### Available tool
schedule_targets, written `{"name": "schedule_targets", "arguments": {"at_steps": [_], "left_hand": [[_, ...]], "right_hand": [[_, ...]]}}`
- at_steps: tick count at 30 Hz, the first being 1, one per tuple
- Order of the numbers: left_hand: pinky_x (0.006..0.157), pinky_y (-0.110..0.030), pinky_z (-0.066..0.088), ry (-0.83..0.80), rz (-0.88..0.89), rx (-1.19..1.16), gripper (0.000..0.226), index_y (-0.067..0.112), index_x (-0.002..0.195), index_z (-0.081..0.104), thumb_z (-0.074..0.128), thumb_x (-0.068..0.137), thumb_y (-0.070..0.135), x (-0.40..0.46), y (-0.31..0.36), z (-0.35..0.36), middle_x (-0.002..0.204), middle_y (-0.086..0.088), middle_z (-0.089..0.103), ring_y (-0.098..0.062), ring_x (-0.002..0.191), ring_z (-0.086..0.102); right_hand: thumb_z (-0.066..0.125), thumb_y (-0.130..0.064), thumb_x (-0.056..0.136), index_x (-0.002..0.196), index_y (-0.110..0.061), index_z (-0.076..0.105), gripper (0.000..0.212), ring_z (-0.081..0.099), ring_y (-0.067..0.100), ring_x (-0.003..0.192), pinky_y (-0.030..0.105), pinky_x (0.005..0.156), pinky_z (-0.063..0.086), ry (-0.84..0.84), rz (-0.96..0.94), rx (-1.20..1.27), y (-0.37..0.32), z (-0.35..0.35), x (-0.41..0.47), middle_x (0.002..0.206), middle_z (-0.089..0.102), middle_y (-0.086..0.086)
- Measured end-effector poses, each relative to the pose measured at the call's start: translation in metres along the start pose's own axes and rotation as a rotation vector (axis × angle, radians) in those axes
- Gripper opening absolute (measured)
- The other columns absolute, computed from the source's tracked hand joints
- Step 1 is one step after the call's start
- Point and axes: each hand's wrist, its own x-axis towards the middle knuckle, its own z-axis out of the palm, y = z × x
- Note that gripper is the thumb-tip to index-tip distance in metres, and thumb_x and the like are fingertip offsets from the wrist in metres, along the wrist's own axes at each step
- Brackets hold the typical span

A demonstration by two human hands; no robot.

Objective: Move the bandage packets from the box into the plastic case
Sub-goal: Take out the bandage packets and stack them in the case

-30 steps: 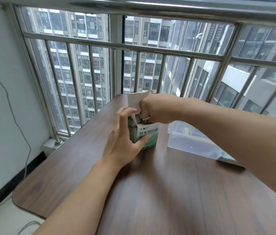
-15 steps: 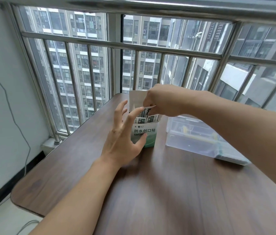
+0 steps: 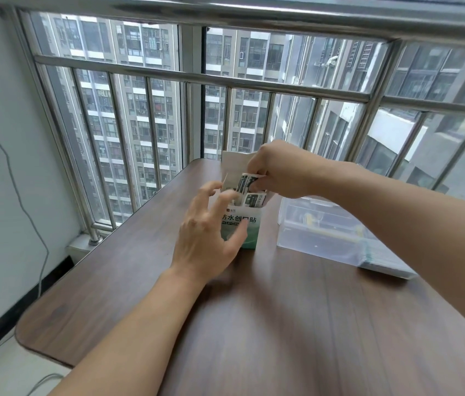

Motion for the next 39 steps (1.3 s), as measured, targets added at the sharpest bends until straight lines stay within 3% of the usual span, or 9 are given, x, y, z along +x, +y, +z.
{"name": "schedule_targets", "arguments": {"at_steps": [5, 8, 12, 17, 21, 26, 30, 34, 39], "left_hand": [[0.099, -0.050, 0.048, -0.065, 0.104, -0.008, 0.054, 0.032, 0.140, 0.052, 0.066, 0.088, 0.034, 0.001, 0.004, 0.002, 0.150, -0.008, 0.032, -0.029, 0.132, 0.042], [0.100, -0.050, 0.048, -0.097, 0.116, 0.010, 0.045, 0.031, 0.133, 0.059, 0.065, 0.088, 0.034, -0.001, 0.005, 0.004, 0.154, -0.007, 0.031, -0.032, 0.135, 0.040], [0.104, -0.048, 0.046, -0.085, 0.113, 0.000, 0.057, 0.027, 0.145, 0.048, 0.062, 0.090, 0.032, 0.000, 0.005, 0.002, 0.157, 0.001, 0.032, -0.025, 0.142, 0.034], [0.102, -0.049, 0.046, -0.095, 0.096, 0.116, 0.045, 0.025, 0.132, 0.060, 0.063, 0.087, 0.031, 0.001, 0.003, 0.005, 0.140, 0.001, 0.050, -0.027, 0.138, 0.038], [0.102, -0.048, 0.046, -0.120, 0.084, 0.156, 0.045, 0.025, 0.129, 0.060, 0.062, 0.084, 0.035, -0.001, 0.000, 0.008, 0.128, -0.002, 0.055, -0.029, 0.132, 0.043], [0.101, -0.048, 0.046, -0.160, 0.053, 0.134, 0.046, 0.027, 0.130, 0.059, 0.059, 0.085, 0.037, 0.000, 0.001, 0.007, 0.132, -0.002, 0.052, -0.027, 0.132, 0.043], [0.103, -0.051, 0.043, -0.169, 0.038, 0.102, 0.045, 0.028, 0.130, 0.059, 0.057, 0.086, 0.037, 0.000, 0.000, 0.006, 0.132, -0.002, 0.050, -0.027, 0.134, 0.042], [0.104, -0.050, 0.042, -0.140, 0.011, 0.027, 0.042, 0.028, 0.128, 0.059, 0.059, 0.087, 0.034, 0.001, 0.001, 0.004, 0.134, -0.001, 0.047, -0.027, 0.131, 0.044], [0.104, -0.045, 0.041, 0.028, 0.081, -0.114, 0.040, 0.011, 0.125, 0.059, 0.060, 0.088, 0.026, 0.001, 0.012, -0.004, 0.132, -0.008, 0.051, -0.026, 0.126, 0.048]], "right_hand": [[0.068, -0.017, 0.093, 0.081, -0.009, 0.072, 0.015, 0.062, 0.023, 0.068, 0.033, 0.060, 0.053, 0.021, 0.014, 0.003, -0.005, 0.000, 0.001, 0.075, 0.067, 0.007], [0.066, -0.017, 0.094, 0.085, -0.009, 0.074, 0.014, 0.064, 0.025, 0.072, 0.036, 0.063, 0.055, 0.044, 0.028, -0.025, -0.007, -0.001, 0.003, 0.079, 0.068, 0.006], [0.065, -0.013, 0.093, 0.077, -0.009, 0.070, 0.018, 0.057, 0.020, 0.063, 0.029, 0.058, 0.051, -0.004, 0.027, -0.055, -0.011, -0.006, 0.004, 0.070, 0.064, 0.004], [0.063, -0.012, 0.096, 0.081, -0.003, 0.068, 0.019, 0.053, 0.012, 0.051, 0.024, 0.046, 0.049, 0.002, 0.058, -0.091, -0.013, -0.011, 0.000, 0.069, 0.059, 0.004], [0.065, -0.011, 0.095, 0.088, 0.001, 0.070, 0.015, 0.066, 0.017, 0.054, 0.033, 0.054, 0.061, 0.039, 0.094, -0.046, -0.007, -0.019, -0.001, 0.079, 0.067, 0.010], [0.066, -0.011, 0.095, 0.077, -0.015, 0.063, 0.018, 0.071, 0.014, 0.067, 0.021, 0.051, 0.058, 0.129, 0.141, 0.149, 0.001, -0.045, -0.010, 0.089, 0.068, 0.005], [0.066, -0.009, 0.095, 0.092, -0.005, 0.073, 0.009, 0.075, 0.017, 0.073, 0.027, 0.056, 0.061, 0.272, 0.178, 0.401, 0.014, -0.050, -0.030, 0.093, 0.072, 0.007], [0.064, -0.006, 0.095, 0.102, 0.000, 0.073, 0.012, 0.076, 0.018, 0.079, 0.035, 0.063, 0.064, 0.306, 0.231, 0.692, 0.019, -0.026, -0.056, 0.094, 0.074, 0.009], [0.061, -0.001, 0.095, 0.107, 0.001, 0.071, 0.016, 0.076, 0.026, 0.086, 0.037, 0.067, 0.064, 0.429, 0.268, 1.122, 0.015, -0.003, -0.100, 0.097, 0.076, 0.014]]}}
